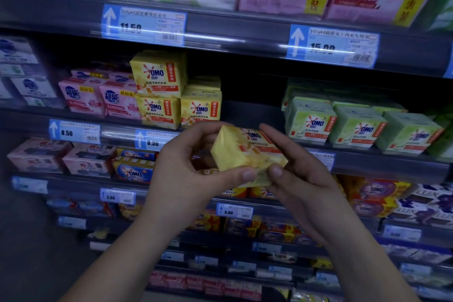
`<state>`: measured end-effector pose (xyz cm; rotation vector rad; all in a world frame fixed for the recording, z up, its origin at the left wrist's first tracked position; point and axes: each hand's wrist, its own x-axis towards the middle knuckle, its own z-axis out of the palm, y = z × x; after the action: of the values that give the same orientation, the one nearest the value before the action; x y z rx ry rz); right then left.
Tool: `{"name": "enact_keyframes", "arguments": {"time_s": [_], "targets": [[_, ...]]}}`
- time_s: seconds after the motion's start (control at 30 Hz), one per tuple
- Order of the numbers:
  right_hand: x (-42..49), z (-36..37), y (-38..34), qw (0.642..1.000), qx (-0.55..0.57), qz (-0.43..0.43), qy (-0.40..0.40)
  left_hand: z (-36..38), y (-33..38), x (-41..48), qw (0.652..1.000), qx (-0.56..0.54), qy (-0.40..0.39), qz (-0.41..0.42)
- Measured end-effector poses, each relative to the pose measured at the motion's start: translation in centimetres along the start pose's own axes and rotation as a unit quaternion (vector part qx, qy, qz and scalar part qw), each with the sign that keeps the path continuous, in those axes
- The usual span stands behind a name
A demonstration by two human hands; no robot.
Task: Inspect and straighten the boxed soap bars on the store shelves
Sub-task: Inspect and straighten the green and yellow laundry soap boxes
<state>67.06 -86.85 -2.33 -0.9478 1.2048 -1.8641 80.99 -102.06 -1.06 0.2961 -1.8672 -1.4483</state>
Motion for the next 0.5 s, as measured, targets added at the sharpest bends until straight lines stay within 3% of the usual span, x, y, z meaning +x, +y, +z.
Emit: {"name": "enact_keyframes", "arguments": {"time_s": [0.07, 0.2, 0.4, 0.5], "targets": [[0.1, 0.4, 0.4, 0.997, 0.073, 0.020, -0.025, 0.4, 0.5, -0.2, 0.996, 0.071, 0.025, 0.054], [0.2, 0.7, 0.7, 0.996, 0.080, 0.014, -0.024, 0.2, 0.2, -0.1, 0.997, 0.040, 0.021, 0.066], [-0.1, 1.0, -0.4, 0.992, -0.091, -0.084, 0.039, -0.4, -1.6, -0.3, 0.981, -0.148, -0.104, 0.066], [-0.2, 1.5, -0.6, 0.982, -0.151, -0.113, 0.035, -0.6, -1.8, -0.1, 0.974, -0.176, -0.131, 0.060]]}}
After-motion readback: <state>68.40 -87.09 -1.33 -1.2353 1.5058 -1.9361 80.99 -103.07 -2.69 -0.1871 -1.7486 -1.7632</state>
